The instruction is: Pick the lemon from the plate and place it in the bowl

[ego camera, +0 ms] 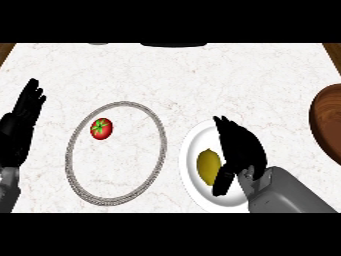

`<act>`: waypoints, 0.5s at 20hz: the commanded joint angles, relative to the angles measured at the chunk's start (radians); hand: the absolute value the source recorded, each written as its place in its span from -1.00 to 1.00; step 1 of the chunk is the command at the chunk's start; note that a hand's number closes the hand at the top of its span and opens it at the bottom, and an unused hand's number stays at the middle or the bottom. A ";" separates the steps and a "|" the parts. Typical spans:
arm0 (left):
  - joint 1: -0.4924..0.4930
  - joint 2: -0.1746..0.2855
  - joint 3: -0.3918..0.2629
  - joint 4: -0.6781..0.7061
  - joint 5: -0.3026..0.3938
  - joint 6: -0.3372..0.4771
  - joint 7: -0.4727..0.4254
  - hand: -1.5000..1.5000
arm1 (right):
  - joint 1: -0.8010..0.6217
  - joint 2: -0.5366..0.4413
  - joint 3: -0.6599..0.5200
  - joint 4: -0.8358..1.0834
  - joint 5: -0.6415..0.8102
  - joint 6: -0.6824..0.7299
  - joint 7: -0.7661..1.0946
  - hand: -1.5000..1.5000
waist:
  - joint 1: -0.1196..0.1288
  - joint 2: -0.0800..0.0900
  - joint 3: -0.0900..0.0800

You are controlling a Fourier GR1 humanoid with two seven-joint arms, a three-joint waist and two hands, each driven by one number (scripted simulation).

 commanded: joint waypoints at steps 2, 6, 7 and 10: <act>0.022 -0.006 0.022 -0.004 -0.010 -0.015 -0.003 0.00 | -0.008 0.115 0.012 0.065 0.014 0.061 0.170 -1.00 | 0.002 0.001 0.000; -0.016 -0.019 0.027 -0.013 -0.041 0.002 0.034 0.00 | 0.060 0.117 0.025 0.096 0.078 0.029 0.118 -1.00 | -0.006 0.000 0.000; 0.052 -0.024 0.044 -0.023 -0.025 -0.034 -0.021 0.00 | 0.054 0.133 -0.003 0.077 0.078 0.041 0.127 -1.00 | -0.002 0.000 0.000; -0.035 -0.050 0.043 0.072 -0.050 -0.045 -0.021 0.00 | 0.102 0.134 -0.004 0.052 0.117 0.026 0.109 -1.00 | -0.013 0.001 0.000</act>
